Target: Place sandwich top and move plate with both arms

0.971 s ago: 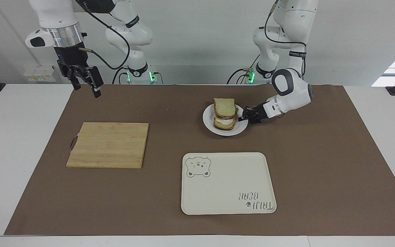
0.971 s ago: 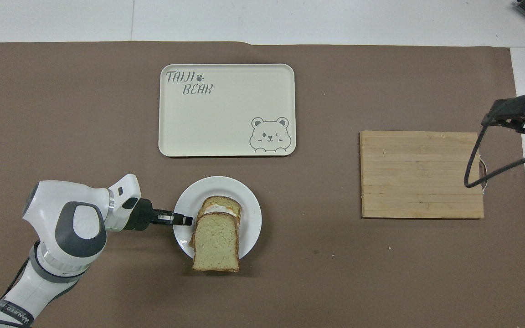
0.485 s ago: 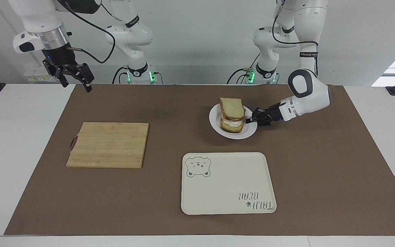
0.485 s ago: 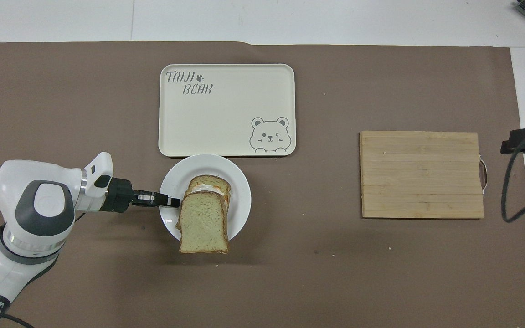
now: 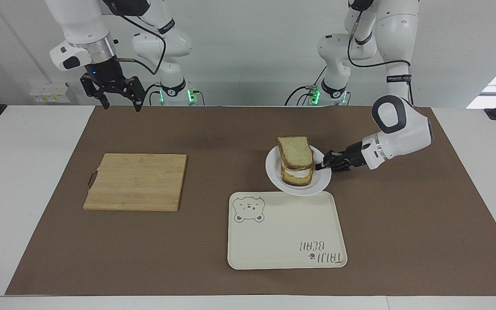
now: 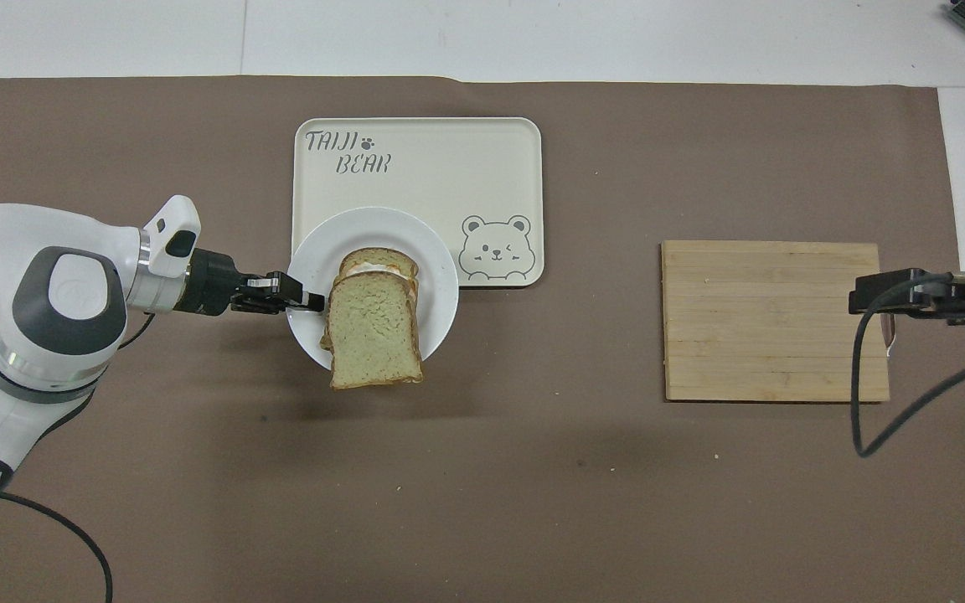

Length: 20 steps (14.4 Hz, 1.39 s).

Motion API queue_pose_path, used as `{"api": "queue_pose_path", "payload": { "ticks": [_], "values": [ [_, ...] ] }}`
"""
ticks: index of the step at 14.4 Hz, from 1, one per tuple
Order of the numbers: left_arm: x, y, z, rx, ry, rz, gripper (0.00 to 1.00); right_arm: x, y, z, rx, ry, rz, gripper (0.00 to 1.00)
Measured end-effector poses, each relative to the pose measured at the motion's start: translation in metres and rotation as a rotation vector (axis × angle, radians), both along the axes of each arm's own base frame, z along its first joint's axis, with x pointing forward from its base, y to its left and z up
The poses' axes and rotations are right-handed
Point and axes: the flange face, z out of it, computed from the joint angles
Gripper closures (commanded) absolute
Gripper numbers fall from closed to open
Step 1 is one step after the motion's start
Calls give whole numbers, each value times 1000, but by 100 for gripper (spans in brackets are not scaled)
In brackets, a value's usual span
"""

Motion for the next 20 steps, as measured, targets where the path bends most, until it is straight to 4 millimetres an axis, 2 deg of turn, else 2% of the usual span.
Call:
{"api": "queue_pose_path", "payload": {
  "ticks": [5, 7, 10, 12, 15, 16, 17, 20],
  "values": [
    [46, -11, -4, 20, -16, 39, 100, -1, -22, 8, 4, 32, -26, 0],
    [71, -15, -13, 17, -32, 41, 100, 2, -31, 16, 7, 36, -43, 0],
    [99, -23, -30, 17, -54, 41, 100, 8, -36, 17, 3, 33, -5, 0],
    [111, -33, -42, 27, -72, 43, 100, 10, -36, 14, 1, 37, 38, 0],
    [115, -46, -60, 47, -85, 48, 100, 10, -34, 13, 0, 39, 50, 0],
    [115, -50, -63, 51, -88, 47, 89, 10, -33, 13, 0, 39, 51, 0],
    [115, -52, -63, 57, -92, 42, 3, 10, -33, 13, 0, 40, 51, 0],
    [118, -45, -59, 65, -103, 48, 0, 10, -33, 10, 1, 47, 51, 0]
  ]
}}
